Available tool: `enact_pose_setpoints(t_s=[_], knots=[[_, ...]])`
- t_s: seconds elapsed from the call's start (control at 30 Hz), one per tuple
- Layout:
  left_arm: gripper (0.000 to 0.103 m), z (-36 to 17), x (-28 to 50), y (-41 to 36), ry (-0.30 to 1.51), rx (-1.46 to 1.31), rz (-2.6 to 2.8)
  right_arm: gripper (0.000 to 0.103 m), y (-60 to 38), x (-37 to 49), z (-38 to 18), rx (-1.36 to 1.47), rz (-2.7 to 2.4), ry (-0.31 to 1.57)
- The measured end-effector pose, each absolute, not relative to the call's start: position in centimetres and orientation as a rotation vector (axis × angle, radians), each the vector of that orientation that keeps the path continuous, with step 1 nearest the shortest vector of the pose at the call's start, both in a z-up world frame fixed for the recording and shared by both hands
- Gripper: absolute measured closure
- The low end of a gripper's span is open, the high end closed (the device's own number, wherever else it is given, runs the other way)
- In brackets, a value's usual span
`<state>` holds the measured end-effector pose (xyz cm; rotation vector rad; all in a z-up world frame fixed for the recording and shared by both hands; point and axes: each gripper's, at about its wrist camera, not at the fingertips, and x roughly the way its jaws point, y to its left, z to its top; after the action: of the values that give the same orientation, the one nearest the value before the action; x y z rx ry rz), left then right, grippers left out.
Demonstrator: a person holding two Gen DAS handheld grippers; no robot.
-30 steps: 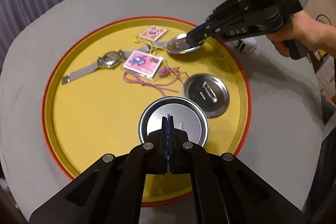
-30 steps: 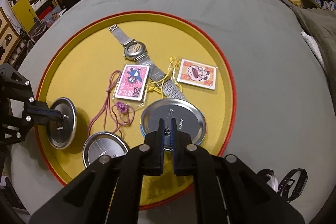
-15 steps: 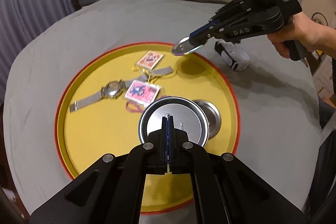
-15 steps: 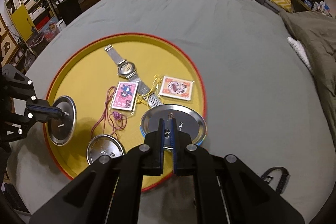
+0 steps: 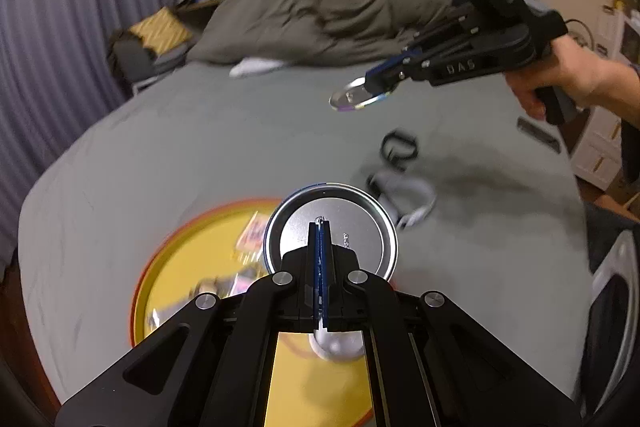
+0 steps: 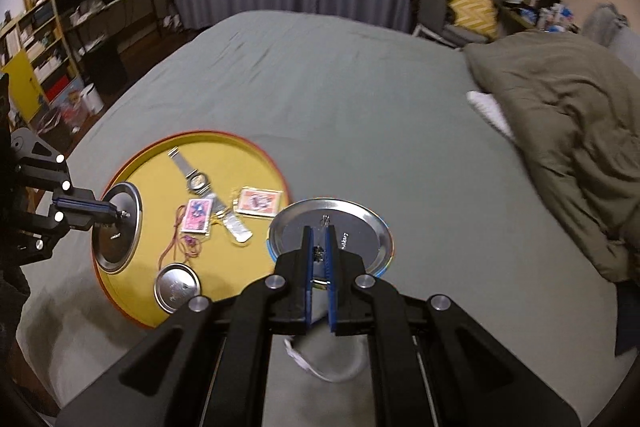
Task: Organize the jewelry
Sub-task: 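Lift both silver badge pins out of the tray and carry them onto the bed, then lower both badge pins onto the bed and open both tools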
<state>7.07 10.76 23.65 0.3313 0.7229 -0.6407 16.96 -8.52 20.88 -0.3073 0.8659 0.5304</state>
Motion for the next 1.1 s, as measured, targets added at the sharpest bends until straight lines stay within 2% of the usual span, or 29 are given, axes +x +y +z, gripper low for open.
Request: enact_pose_setpoints(t_s=[0.2,0.33,0.63,0.87,1.1], knots=[[0.103,26.4,7.7,4.2,0.661,0.338,-0.744,0.097,-14.4,15.3,22.5,-0.285,0.425,0.849],[0.103,25.8,8.0,-1.5,0.668,0.351,-0.826,0.097,-18.5,14.1,22.0,-0.251,0.356,0.863],[0.103,17.6,7.2,-12.6,0.814,0.437,-0.962,0.097,-24.9,12.3,16.9,-0.165,0.256,0.939],[0.103,10.5,7.8,-15.5,0.934,0.445,-0.927,0.097,-27.1,12.1,11.4,-0.12,0.21,1.012],[0.103,5.8,7.8,-15.8,1.016,0.448,-0.898,0.097,-26.5,12.5,6.1,-0.092,0.195,1.081]])
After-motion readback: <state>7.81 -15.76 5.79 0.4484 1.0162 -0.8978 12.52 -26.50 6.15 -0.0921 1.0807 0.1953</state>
